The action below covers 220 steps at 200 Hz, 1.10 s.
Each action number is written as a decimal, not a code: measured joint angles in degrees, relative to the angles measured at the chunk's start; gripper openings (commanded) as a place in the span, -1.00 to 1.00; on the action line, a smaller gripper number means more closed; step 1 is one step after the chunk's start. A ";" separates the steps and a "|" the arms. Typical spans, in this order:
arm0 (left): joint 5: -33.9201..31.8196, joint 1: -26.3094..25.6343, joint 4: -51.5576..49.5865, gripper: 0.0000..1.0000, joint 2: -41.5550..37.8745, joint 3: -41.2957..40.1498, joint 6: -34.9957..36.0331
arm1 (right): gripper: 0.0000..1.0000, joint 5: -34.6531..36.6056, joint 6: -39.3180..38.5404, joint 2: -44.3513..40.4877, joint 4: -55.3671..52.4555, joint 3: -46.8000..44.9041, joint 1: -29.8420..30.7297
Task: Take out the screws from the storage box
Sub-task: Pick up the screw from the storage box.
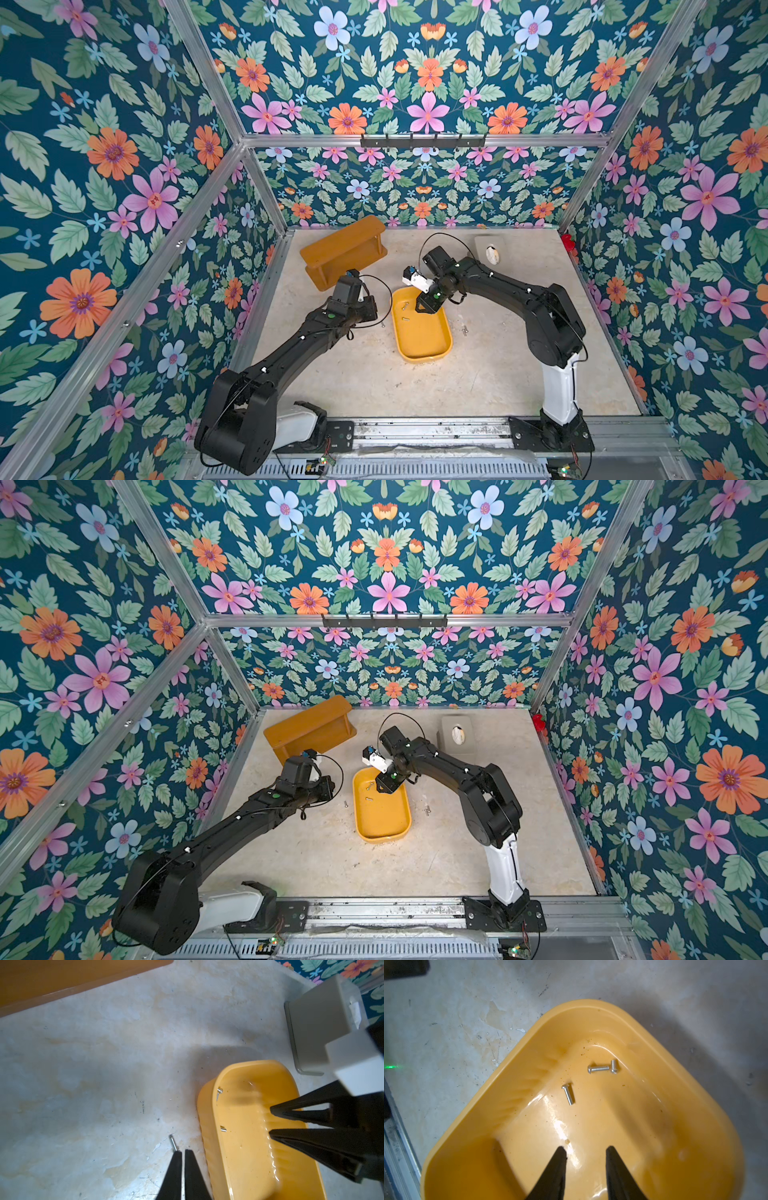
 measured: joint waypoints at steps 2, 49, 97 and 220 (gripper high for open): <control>0.13 0.07 0.15 -0.76 -0.11 -0.15 0.00 | -0.13 0.00 -0.24 0.35 -0.17 0.37 0.15; 2.03 0.50 2.45 -0.74 -0.44 -1.51 -1.07 | -0.05 0.13 -1.97 5.16 -3.85 5.40 2.56; 3.39 0.52 3.06 -0.75 0.72 -1.51 -1.20 | 0.01 0.15 -1.95 7.04 -4.26 5.38 3.63; 4.61 0.55 3.91 -0.75 1.07 -2.25 -1.20 | -0.17 3.61 -8.20 8.17 -2.03 3.10 6.51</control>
